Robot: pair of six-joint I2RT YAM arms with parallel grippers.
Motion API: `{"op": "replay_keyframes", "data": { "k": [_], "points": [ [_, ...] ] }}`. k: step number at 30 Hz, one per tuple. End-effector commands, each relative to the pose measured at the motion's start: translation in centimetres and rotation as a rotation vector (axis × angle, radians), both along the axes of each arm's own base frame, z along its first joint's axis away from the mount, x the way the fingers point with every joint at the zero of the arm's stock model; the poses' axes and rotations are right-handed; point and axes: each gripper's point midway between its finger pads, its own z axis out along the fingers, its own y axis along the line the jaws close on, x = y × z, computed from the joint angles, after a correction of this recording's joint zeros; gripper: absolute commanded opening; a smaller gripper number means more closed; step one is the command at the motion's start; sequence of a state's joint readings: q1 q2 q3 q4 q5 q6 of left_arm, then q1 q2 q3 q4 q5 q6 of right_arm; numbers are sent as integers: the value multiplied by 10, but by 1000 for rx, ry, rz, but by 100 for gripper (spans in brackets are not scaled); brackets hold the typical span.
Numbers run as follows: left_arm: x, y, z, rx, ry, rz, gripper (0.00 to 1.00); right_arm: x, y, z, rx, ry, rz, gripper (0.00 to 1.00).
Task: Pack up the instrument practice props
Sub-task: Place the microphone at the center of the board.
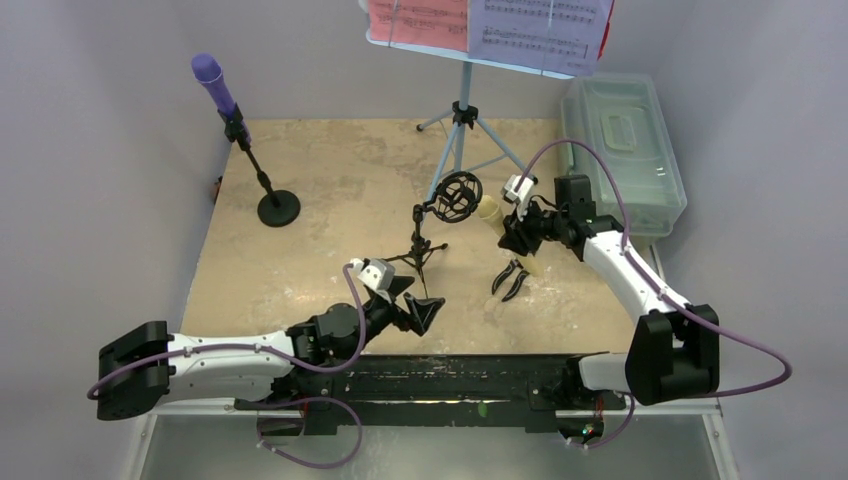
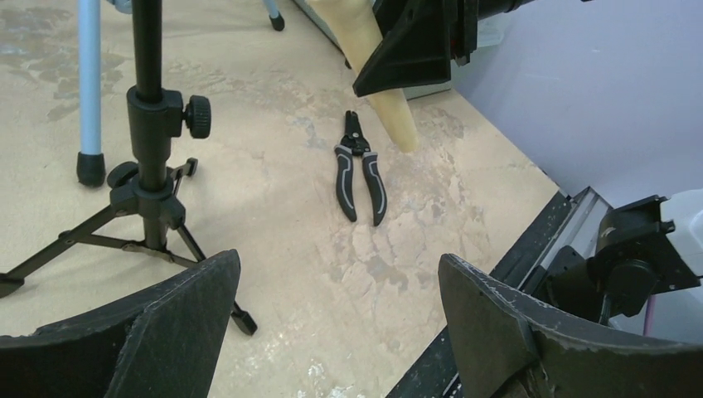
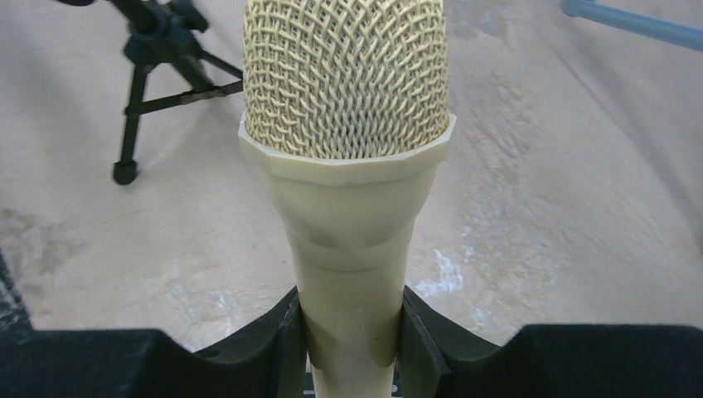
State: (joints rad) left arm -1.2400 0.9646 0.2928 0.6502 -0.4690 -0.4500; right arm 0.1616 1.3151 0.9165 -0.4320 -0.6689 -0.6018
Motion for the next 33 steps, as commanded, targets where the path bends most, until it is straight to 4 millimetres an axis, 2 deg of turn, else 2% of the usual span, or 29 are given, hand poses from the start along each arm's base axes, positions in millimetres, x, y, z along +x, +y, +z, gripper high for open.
{"op": "replay_keyframes", "data": {
  "k": [1,12,20,33],
  "points": [
    [1,8,-4,16,-8,26,89,34,-20,13,-30,-106,-193,0],
    [5,14,-16,54,4,55,90,68,-56,11,-70,-203,-492,0],
    [5,17,-21,63,9,62,90,89,-92,-1,-149,-254,-730,0],
    [4,27,-23,40,16,85,90,104,-122,-21,-300,-314,-966,6]
  ]
}}
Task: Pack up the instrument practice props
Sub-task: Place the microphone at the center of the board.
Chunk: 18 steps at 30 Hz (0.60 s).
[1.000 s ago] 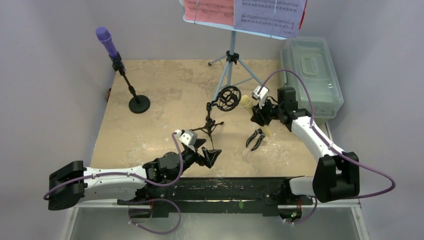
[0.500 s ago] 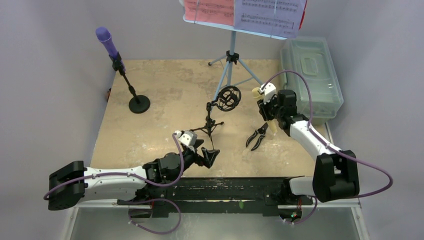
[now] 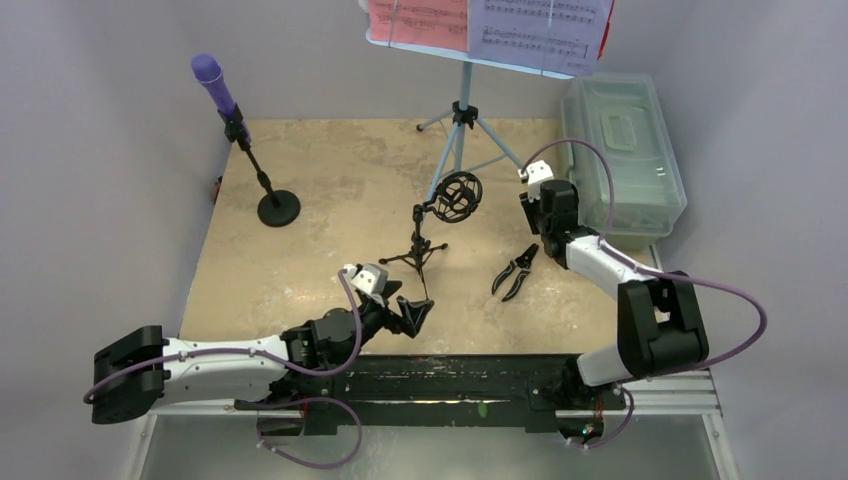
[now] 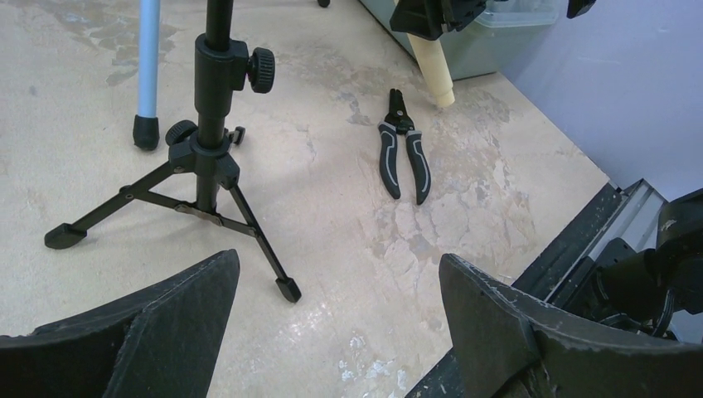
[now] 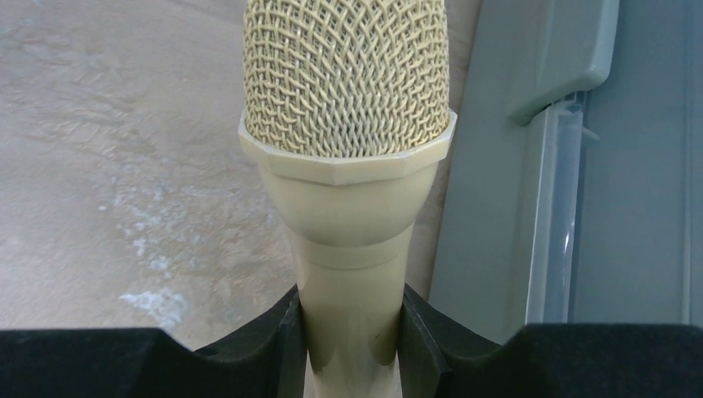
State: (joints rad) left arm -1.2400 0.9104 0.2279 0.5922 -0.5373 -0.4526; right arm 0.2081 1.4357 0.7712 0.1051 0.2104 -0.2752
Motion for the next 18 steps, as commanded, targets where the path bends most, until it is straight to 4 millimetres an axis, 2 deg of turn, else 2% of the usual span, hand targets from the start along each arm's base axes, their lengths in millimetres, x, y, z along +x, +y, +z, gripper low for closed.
{"op": "replay_keyframes", "data": {
  "k": [1,3,6,10,14,18],
  "points": [
    [1,4,4,-23,-7,18,90,16,-18,7,-49,-83,-152,6],
    [1,4,4,-23,-7,19,90,22,-22,0,-73,-59,-194,6],
    [1,4,4,-24,-5,19,90,25,-28,-23,-111,19,-256,6],
    [0,6,3,-30,-1,19,90,28,-35,-36,-142,45,-312,9],
    [0,9,3,-39,-3,24,90,28,-40,-45,-173,60,-341,24],
    [0,10,3,-42,-4,26,90,29,-42,-46,-184,58,-356,42]
  ]
}}
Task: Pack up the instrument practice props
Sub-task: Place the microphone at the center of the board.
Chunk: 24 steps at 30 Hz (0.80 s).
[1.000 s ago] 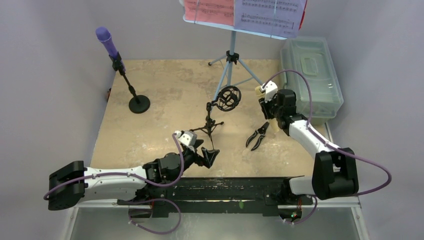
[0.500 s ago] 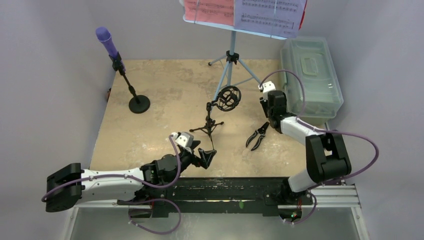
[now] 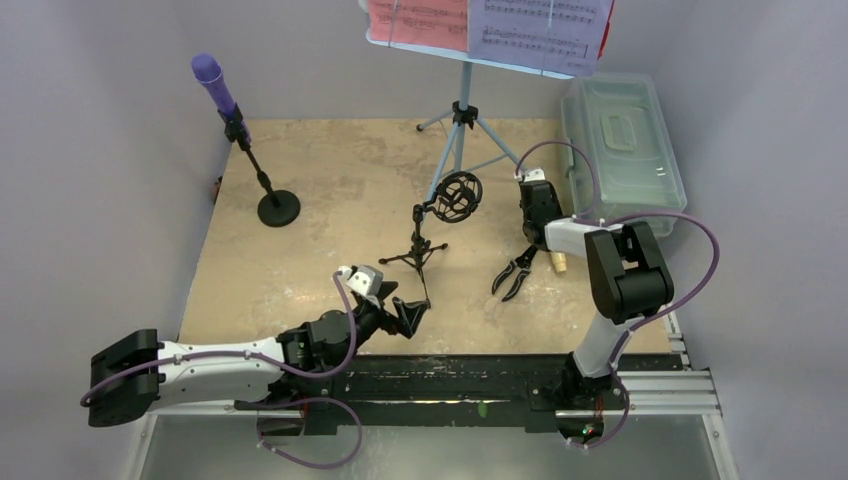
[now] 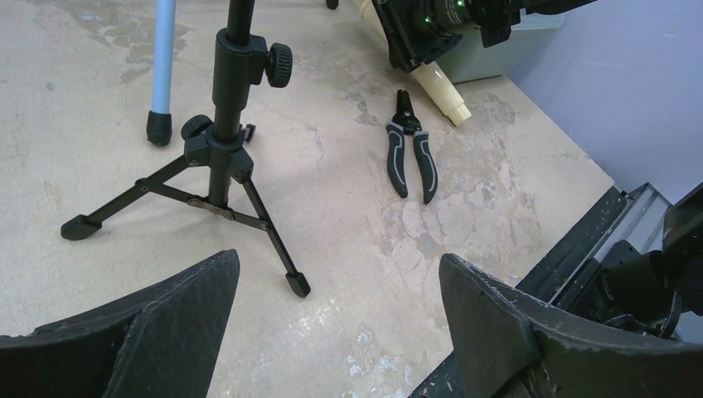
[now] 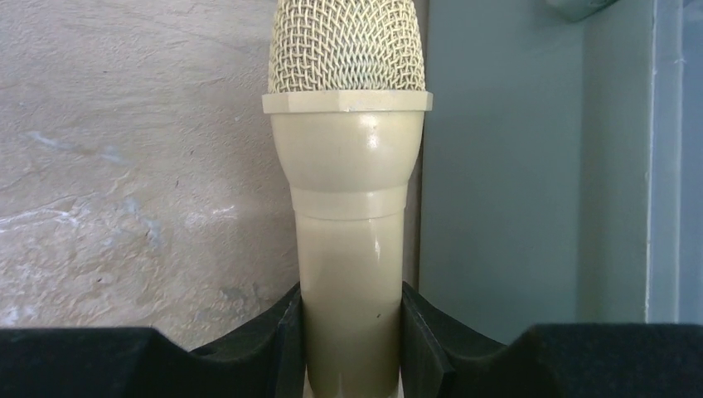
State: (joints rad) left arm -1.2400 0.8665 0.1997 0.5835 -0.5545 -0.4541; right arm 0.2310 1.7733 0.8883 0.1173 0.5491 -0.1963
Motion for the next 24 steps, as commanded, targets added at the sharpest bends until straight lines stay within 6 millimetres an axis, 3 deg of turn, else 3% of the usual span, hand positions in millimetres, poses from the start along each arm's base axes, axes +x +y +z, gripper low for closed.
{"op": "replay_keyframes", "data": {
  "k": [1,7,24],
  "points": [
    [0,2,5,-35,-2,9,90,15,-4,23,-13,-91,-63,45],
    [-1,4,6,-41,-3,10,90,14,-6,24,-25,-88,-69,62],
    [1,7,7,-29,-11,25,90,15,2,48,13,-120,-19,63]
  ]
}}
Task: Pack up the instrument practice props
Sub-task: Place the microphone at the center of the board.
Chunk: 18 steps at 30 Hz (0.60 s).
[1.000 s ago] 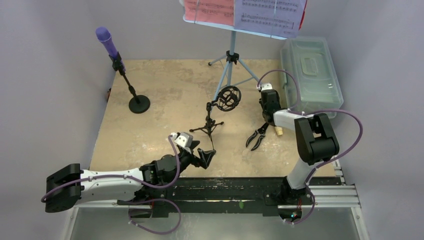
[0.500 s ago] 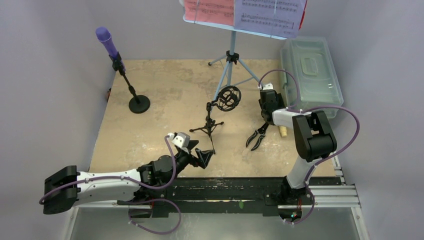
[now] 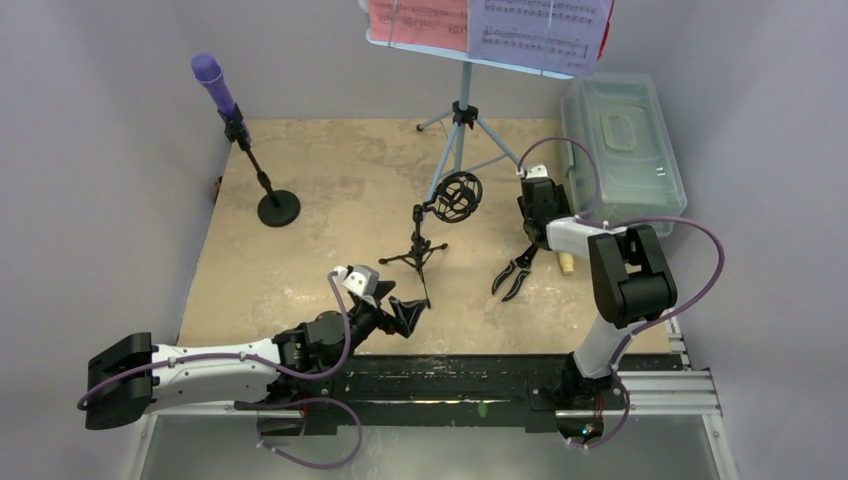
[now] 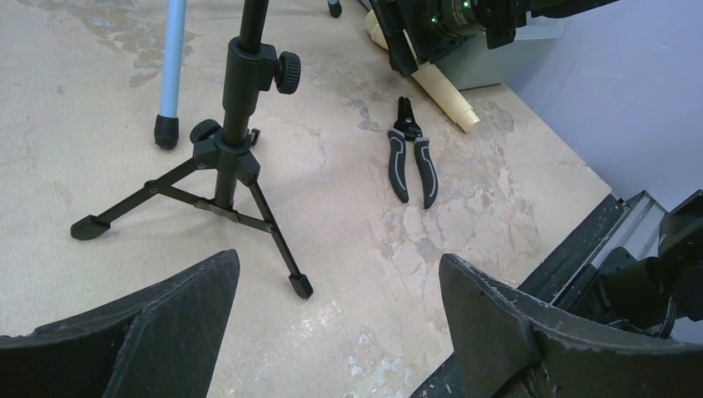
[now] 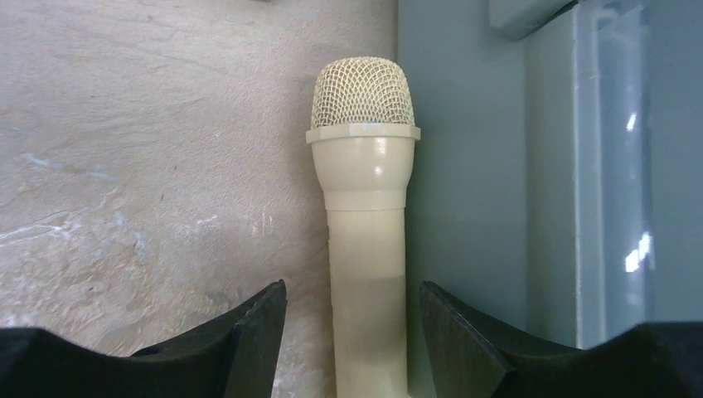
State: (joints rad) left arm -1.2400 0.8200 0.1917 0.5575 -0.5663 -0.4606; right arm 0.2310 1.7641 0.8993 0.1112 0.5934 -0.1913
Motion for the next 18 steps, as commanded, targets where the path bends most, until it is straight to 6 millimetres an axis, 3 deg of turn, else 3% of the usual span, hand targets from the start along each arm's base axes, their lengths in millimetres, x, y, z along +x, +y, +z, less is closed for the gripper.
{"op": "replay_keyframes", "data": {
  "k": [1,18],
  "points": [
    [1,1,2,-8,-12,13,90,14,9,41,40,-100,23,63],
    [4,3,3,40,-53,18,92,2,53,63,169,6,321,62]
  ]
}}
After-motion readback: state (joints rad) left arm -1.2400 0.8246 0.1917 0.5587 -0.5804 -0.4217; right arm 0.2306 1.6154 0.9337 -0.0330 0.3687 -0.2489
